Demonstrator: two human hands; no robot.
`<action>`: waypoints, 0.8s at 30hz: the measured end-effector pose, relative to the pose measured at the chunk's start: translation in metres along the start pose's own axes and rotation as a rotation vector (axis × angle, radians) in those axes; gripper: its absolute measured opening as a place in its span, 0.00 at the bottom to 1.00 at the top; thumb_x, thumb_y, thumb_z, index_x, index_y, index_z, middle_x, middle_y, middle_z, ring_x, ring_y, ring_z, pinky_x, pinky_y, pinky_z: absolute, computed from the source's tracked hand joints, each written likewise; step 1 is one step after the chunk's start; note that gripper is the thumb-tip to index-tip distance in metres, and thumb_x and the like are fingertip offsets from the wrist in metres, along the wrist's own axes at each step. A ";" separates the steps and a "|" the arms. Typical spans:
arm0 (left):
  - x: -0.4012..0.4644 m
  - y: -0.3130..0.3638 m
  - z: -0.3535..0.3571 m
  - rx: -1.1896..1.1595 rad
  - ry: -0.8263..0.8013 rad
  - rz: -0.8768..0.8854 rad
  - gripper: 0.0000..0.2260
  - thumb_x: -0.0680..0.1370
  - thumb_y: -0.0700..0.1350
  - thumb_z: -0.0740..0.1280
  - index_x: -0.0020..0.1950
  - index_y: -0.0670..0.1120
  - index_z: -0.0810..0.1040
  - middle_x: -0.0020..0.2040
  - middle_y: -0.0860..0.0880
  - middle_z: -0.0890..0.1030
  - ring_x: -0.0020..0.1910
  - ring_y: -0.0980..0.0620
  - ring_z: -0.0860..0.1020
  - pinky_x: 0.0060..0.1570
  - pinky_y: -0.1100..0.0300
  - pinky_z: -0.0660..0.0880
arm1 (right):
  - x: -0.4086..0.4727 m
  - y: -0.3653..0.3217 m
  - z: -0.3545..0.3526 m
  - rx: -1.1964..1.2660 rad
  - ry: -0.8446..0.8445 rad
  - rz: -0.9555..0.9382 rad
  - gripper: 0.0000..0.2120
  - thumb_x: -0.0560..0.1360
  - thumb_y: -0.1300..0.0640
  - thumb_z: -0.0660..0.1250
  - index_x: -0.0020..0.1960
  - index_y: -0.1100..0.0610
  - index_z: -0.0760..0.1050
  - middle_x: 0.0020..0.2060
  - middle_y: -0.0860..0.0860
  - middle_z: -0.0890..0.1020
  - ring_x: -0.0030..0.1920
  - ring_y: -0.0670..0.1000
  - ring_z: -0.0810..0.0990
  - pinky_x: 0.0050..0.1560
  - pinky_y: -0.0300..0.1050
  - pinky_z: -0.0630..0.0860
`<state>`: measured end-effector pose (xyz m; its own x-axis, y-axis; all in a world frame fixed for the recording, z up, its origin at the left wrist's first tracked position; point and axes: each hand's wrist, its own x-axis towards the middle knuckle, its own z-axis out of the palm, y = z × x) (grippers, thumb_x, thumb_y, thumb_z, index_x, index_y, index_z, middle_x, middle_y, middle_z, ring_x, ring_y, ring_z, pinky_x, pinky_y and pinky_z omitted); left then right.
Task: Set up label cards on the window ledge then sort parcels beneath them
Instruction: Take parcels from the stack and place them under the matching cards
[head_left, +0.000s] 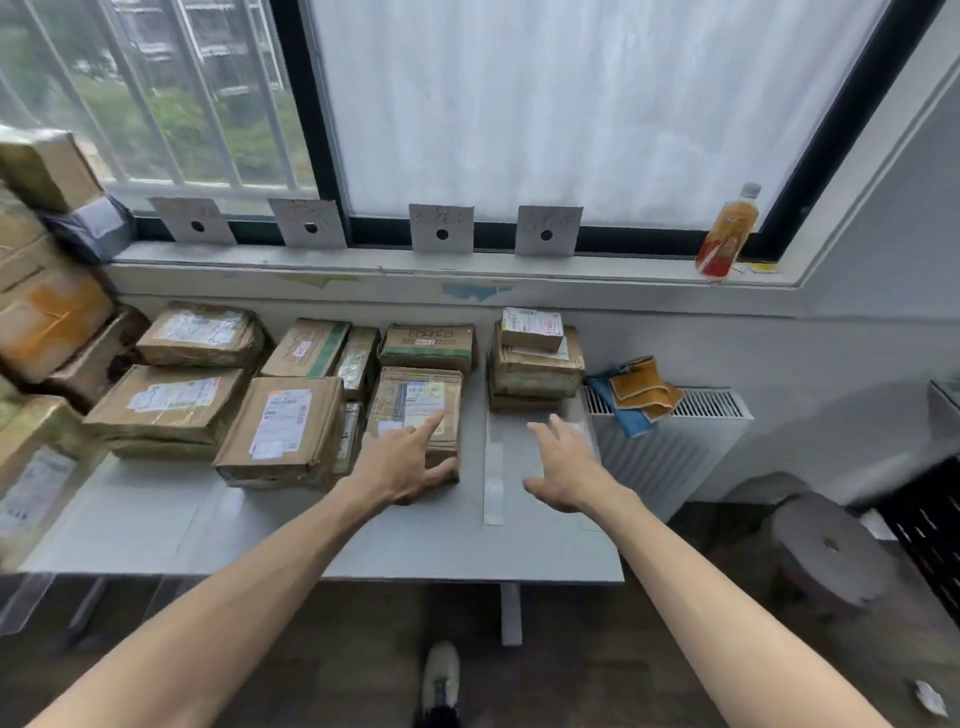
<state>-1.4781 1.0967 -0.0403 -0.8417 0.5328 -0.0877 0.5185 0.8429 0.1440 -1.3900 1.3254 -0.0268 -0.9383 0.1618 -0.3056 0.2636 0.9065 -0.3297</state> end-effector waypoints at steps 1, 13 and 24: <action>-0.013 -0.005 -0.004 -0.005 0.014 -0.023 0.36 0.79 0.66 0.57 0.82 0.54 0.48 0.68 0.44 0.76 0.64 0.43 0.76 0.62 0.47 0.73 | -0.002 -0.010 0.004 -0.004 -0.002 -0.015 0.40 0.77 0.53 0.69 0.81 0.52 0.50 0.81 0.56 0.46 0.81 0.57 0.45 0.78 0.56 0.55; -0.177 -0.136 -0.036 -0.034 0.106 -0.348 0.36 0.78 0.69 0.53 0.81 0.55 0.47 0.64 0.45 0.79 0.61 0.42 0.77 0.59 0.46 0.71 | -0.020 -0.222 0.059 -0.086 -0.034 -0.392 0.39 0.76 0.53 0.70 0.80 0.54 0.54 0.80 0.59 0.53 0.80 0.60 0.52 0.78 0.53 0.54; -0.379 -0.342 -0.057 -0.334 0.100 -0.758 0.36 0.77 0.73 0.42 0.81 0.58 0.42 0.60 0.36 0.80 0.57 0.35 0.78 0.57 0.46 0.73 | -0.068 -0.511 0.179 -0.198 -0.130 -0.667 0.40 0.76 0.51 0.72 0.80 0.53 0.54 0.80 0.59 0.50 0.80 0.59 0.51 0.77 0.53 0.59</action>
<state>-1.3447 0.6018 -0.0006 -0.9621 -0.1923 -0.1933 -0.2527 0.8951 0.3673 -1.4210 0.7810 0.0025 -0.8479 -0.4895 -0.2037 -0.4154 0.8520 -0.3185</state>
